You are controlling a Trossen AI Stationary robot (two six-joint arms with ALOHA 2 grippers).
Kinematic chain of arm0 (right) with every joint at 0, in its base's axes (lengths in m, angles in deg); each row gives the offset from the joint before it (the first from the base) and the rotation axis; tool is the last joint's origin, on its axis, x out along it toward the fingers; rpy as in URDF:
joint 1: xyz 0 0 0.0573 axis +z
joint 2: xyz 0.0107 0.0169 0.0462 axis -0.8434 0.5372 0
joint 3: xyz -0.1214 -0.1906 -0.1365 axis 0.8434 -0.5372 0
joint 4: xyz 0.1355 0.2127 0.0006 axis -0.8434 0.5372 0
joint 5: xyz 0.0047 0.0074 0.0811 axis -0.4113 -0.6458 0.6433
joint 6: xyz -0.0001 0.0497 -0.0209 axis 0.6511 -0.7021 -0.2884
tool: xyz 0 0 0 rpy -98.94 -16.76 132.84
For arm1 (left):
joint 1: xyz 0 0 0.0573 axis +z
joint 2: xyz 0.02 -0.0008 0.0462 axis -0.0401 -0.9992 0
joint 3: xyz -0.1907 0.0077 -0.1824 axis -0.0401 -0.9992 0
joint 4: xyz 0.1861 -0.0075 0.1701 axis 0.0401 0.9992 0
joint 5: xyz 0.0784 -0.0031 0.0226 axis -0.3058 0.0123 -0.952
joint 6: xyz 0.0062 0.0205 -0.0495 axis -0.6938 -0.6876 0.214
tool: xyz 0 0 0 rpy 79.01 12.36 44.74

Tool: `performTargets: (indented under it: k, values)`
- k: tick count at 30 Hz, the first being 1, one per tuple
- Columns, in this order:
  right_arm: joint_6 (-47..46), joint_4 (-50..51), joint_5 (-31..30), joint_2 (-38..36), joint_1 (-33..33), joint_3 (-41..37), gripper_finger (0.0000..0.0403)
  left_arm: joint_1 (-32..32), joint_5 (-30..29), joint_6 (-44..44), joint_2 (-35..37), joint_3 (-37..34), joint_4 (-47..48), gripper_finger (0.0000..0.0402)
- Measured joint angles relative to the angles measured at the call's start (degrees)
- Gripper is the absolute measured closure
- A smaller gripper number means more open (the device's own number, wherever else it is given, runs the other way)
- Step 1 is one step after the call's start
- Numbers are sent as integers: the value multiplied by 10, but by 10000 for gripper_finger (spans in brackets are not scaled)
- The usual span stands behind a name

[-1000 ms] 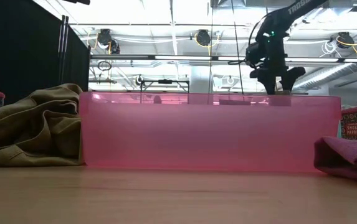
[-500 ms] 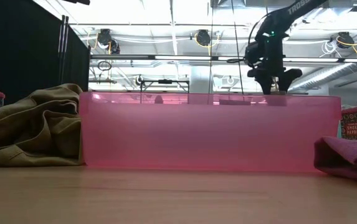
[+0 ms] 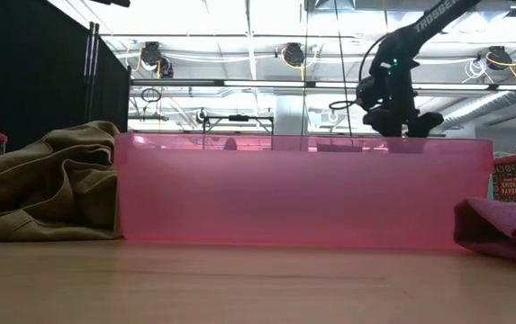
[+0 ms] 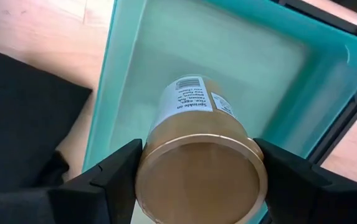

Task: Sort spices by type
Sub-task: Put the middle right golden seasoning bottle into the light blue bin

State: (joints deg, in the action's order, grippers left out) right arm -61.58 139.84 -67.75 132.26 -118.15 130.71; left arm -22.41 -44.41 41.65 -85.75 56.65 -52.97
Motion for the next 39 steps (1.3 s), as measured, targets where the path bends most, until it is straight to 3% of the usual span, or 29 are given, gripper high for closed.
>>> performTargets:
  k: [34,39]
  values:
    - [-4,-56,18,36,0,-7,149,0,0,0,0,0,0,157]
    - [6,-58,17,38,0,-7,132,0,0,0,0,0,0,157]
